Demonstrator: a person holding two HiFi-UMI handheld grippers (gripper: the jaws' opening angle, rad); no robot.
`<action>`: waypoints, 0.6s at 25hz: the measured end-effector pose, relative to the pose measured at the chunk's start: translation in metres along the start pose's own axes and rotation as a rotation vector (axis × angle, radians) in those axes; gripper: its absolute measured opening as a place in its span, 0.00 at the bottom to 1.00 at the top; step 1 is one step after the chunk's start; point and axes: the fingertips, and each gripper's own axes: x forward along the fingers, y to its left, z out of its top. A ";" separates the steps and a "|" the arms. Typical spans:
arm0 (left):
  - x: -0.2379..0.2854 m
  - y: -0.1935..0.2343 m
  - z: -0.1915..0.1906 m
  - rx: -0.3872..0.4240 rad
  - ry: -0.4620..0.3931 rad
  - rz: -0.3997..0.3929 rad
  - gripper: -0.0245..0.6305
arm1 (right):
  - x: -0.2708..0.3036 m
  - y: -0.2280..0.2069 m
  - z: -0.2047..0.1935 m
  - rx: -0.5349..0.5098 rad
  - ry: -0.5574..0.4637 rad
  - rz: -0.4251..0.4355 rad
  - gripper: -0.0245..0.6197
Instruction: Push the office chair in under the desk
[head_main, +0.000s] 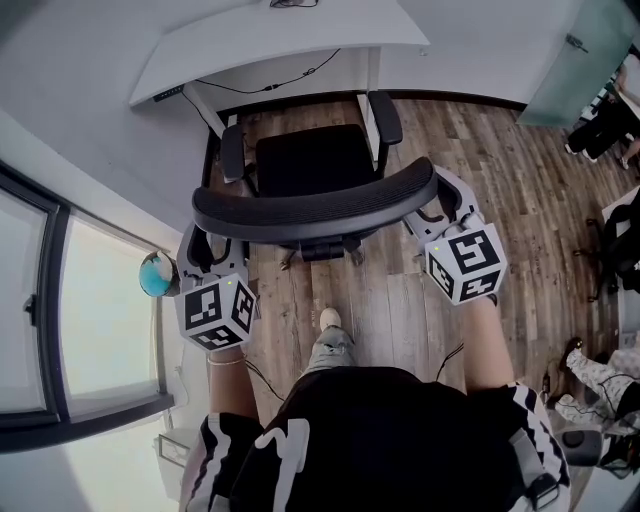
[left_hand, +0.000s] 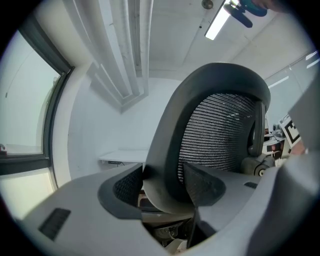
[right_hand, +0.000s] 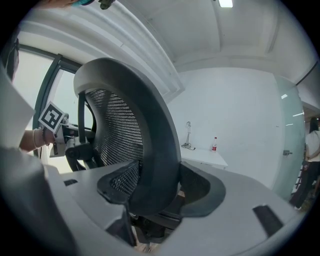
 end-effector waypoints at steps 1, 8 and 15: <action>0.002 0.000 0.000 0.000 -0.001 -0.001 0.42 | 0.002 -0.002 0.000 0.000 0.001 0.000 0.43; 0.022 0.003 0.002 -0.008 -0.003 -0.021 0.42 | 0.016 -0.012 0.001 0.011 -0.019 -0.001 0.43; 0.041 0.006 0.004 -0.006 -0.016 -0.025 0.42 | 0.033 -0.022 0.002 0.016 -0.028 0.005 0.43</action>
